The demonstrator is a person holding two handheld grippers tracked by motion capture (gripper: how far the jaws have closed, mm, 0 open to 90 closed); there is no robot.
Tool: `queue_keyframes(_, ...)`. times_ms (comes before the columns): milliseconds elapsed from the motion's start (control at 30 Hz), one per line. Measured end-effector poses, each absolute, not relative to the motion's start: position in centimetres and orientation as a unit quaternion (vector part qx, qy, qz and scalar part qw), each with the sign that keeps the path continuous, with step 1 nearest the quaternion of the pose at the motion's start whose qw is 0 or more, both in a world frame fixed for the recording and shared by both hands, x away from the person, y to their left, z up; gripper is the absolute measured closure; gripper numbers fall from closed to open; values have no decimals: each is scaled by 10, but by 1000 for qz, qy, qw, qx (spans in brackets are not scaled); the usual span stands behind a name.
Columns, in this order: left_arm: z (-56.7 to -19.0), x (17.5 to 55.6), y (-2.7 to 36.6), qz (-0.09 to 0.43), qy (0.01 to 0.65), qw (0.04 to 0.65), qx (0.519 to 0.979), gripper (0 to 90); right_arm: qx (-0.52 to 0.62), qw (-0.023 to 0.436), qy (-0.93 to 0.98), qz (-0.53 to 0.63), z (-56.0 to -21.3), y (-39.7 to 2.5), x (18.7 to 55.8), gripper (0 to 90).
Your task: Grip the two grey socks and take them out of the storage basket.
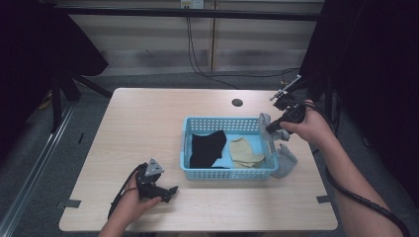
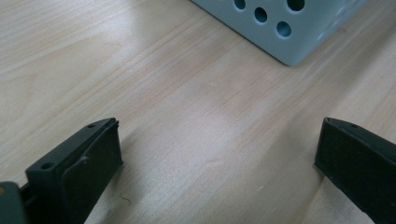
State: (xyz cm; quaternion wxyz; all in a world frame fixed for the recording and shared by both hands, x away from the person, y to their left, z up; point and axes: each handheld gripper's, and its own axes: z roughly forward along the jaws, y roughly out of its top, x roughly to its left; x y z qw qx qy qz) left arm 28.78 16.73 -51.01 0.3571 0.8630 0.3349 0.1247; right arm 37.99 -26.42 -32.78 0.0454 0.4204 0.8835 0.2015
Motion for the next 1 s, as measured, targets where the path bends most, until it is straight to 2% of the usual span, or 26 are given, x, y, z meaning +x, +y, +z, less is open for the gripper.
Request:
queue_keyframes(600, -510, 288, 167, 125, 335, 357, 863, 0, 453, 49, 867, 203, -336, -304, 372, 816)
queue_keyframes(1000, -510, 288, 168, 125, 332, 354, 866, 0, 475, 41, 858, 190, -371, -329, 371, 814)
